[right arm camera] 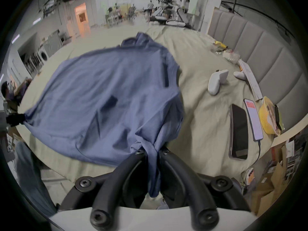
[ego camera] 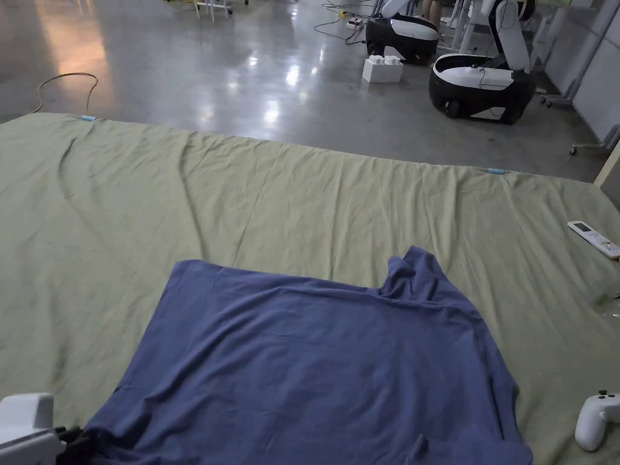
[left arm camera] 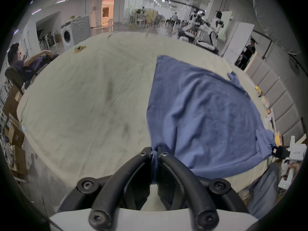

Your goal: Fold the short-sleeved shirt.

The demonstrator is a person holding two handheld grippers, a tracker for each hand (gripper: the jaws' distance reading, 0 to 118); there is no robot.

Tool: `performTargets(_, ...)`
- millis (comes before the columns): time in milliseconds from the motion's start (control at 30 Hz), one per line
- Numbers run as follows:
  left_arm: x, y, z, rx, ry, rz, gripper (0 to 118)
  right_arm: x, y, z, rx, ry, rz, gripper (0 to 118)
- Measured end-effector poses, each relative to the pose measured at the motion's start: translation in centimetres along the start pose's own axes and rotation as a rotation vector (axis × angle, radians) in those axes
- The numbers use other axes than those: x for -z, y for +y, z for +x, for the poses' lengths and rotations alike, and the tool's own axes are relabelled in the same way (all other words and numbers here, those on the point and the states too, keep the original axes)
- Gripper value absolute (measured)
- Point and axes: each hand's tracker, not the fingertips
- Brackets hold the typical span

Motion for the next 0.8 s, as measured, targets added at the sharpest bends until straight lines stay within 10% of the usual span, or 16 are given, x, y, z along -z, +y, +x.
performTargets(800, 12.7, 14.0, 2.6, -0.036, 0.028, 0.007, 7, 13.5, 17.7, 0.0, 0.073, 0.018, 0.07, 11)
